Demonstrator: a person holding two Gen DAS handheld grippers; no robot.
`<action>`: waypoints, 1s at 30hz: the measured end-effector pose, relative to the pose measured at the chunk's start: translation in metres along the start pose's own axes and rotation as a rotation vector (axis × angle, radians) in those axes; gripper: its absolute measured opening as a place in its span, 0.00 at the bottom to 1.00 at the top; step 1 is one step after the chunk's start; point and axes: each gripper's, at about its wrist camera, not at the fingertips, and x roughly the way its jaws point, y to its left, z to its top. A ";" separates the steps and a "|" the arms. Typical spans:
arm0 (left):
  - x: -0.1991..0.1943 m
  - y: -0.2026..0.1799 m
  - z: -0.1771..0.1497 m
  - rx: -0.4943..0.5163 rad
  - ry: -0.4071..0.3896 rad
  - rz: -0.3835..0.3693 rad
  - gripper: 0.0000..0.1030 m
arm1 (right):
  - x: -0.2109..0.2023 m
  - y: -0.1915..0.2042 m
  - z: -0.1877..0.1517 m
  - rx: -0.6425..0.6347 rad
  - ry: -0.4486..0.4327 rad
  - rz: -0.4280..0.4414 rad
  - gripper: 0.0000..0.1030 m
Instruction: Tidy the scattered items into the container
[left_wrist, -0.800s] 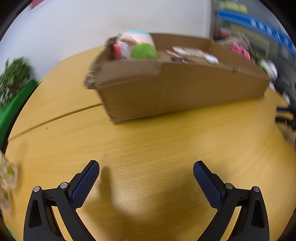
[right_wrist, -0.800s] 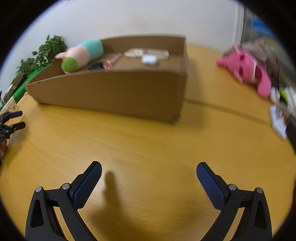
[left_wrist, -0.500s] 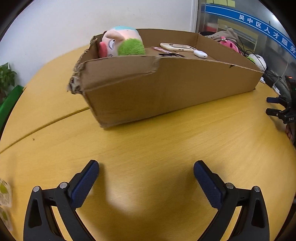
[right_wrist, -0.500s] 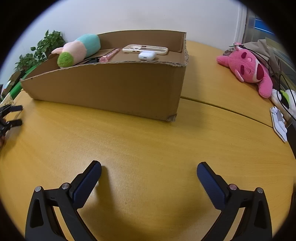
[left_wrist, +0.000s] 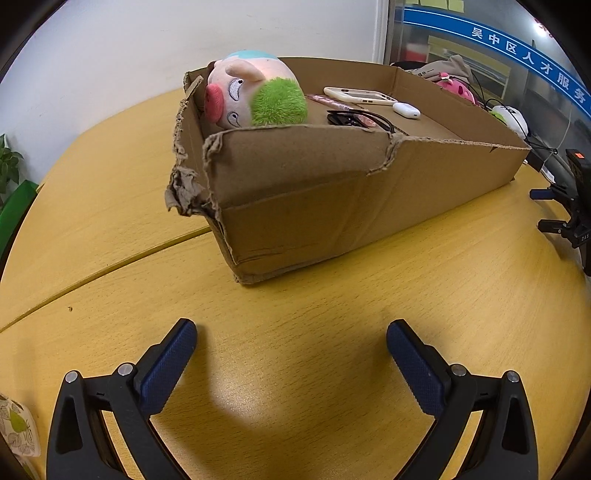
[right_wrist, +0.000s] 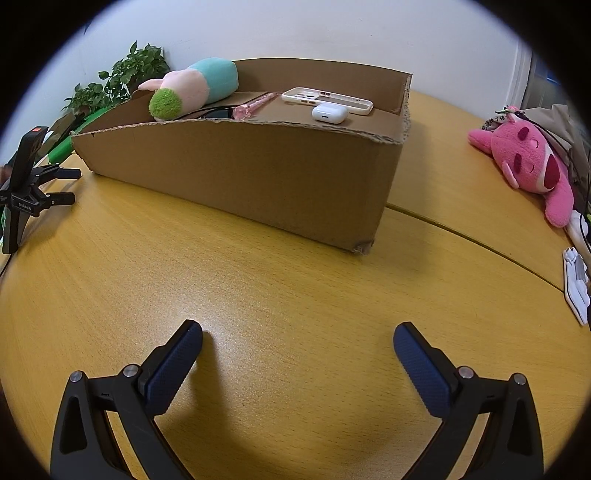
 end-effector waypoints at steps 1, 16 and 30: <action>0.000 0.000 0.000 -0.001 0.002 -0.001 1.00 | 0.000 0.000 0.000 0.000 0.000 0.000 1.00; 0.006 -0.002 0.004 0.033 -0.001 -0.028 1.00 | 0.000 0.000 0.001 0.001 0.000 -0.003 1.00; 0.008 -0.002 0.005 0.037 -0.006 -0.027 1.00 | -0.002 0.000 0.001 0.002 -0.002 -0.005 1.00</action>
